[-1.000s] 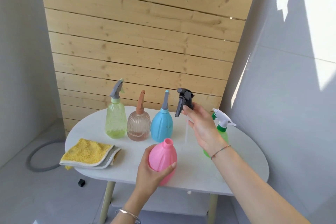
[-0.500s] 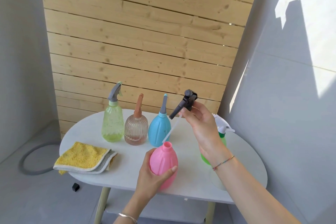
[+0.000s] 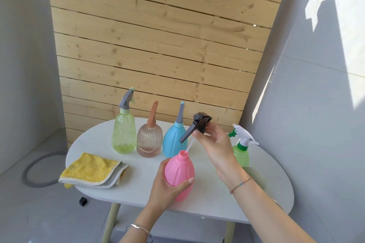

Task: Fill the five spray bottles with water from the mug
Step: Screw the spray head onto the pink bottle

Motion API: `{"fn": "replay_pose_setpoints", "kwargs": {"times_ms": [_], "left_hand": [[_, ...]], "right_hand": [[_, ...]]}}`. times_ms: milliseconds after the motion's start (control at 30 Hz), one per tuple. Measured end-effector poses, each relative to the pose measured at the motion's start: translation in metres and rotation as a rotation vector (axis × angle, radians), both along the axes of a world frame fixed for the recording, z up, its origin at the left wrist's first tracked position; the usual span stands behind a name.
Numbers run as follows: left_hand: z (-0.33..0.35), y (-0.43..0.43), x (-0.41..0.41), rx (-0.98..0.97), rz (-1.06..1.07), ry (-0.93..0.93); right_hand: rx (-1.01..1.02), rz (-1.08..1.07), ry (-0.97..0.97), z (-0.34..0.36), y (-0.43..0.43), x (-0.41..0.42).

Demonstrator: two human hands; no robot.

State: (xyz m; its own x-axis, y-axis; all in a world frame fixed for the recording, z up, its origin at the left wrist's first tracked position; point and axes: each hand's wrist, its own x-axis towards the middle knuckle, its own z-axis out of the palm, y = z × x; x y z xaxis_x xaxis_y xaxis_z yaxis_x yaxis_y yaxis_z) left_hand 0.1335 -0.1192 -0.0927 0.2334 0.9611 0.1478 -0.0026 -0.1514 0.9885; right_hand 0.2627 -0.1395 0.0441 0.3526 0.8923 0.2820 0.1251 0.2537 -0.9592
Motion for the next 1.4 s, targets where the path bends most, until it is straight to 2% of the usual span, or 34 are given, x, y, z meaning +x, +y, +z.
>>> {"fn": "replay_pose_setpoints", "kwargs": {"times_ms": [133, 267, 567, 767, 1033, 1200, 1300, 1400], "left_hand": [[-0.002, 0.002, 0.001, 0.006, -0.001, 0.011], [0.001, 0.003, 0.001, 0.008, -0.008, -0.019], [-0.003, 0.005, 0.001, 0.008, -0.016, 0.000], [-0.007, 0.007, 0.003, -0.010, -0.004, -0.008], [-0.008, 0.007, 0.005, 0.001, 0.000, 0.008], [-0.008, 0.008, 0.005, 0.010, -0.004, 0.011], [-0.008, 0.007, 0.004, 0.015, -0.007, 0.013], [-0.004, 0.006, 0.004, 0.017, -0.004, 0.000]], "right_hand": [[-0.173, 0.080, -0.022, -0.025, 0.006, -0.001], [-0.238, 0.143, -0.070, -0.038, 0.009, 0.001], [-0.226, 0.187, -0.118, -0.043, 0.005, 0.003], [-0.195, 0.068, -0.193, -0.051, 0.010, -0.002], [-0.139, -0.132, -0.420, -0.052, 0.014, -0.010], [-0.098, -0.209, -0.405, -0.055, 0.008, -0.018], [-0.114, -0.170, -0.407, -0.058, 0.008, -0.017], [-0.149, -0.041, -0.342, -0.057, 0.005, -0.015]]}}
